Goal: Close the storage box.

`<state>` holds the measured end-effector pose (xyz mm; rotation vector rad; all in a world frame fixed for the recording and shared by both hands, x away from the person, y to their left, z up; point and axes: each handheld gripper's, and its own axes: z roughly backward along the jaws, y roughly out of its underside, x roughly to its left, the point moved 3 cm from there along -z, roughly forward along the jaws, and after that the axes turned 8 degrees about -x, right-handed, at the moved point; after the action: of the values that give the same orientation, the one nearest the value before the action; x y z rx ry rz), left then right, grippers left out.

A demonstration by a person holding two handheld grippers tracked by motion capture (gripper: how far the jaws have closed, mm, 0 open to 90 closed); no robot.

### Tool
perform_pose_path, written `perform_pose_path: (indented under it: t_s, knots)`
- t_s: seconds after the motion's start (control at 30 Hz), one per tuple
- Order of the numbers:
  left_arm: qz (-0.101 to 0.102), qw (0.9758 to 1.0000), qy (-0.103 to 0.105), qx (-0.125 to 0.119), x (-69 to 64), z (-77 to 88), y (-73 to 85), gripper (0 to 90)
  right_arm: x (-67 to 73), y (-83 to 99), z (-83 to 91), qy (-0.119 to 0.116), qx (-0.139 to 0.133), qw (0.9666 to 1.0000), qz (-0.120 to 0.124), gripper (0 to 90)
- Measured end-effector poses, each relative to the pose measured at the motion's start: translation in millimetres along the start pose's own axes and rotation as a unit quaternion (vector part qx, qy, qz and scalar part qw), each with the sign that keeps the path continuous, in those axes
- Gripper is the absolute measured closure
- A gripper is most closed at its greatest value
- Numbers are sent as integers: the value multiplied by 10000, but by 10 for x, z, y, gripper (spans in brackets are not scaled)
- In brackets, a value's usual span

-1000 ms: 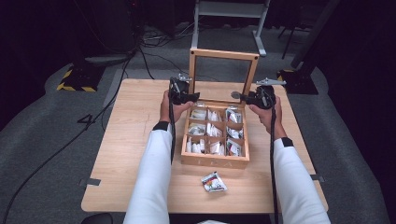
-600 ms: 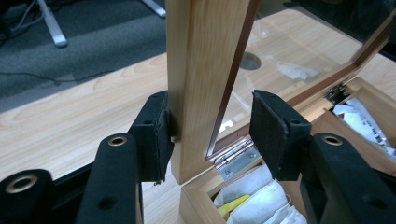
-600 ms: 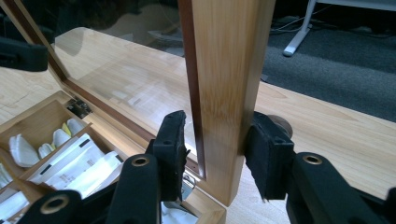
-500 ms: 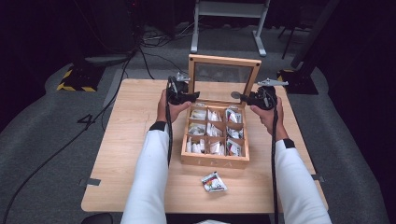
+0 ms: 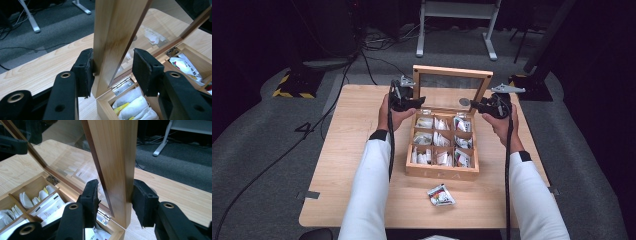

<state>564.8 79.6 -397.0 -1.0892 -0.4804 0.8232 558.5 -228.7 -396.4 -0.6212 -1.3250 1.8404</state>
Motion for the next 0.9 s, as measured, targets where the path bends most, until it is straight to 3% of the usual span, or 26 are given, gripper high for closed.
perform_pose_path:
  t_s: [0.4,0.9]
  knots:
    - [-110,9999,58,-82,-90,175,-24,516,64,24,99,-125,12,9997,222,570]
    - [-285,9991,171,-249,-149,342,-38,520,128,6,230,-223,-130,9992,289,556]
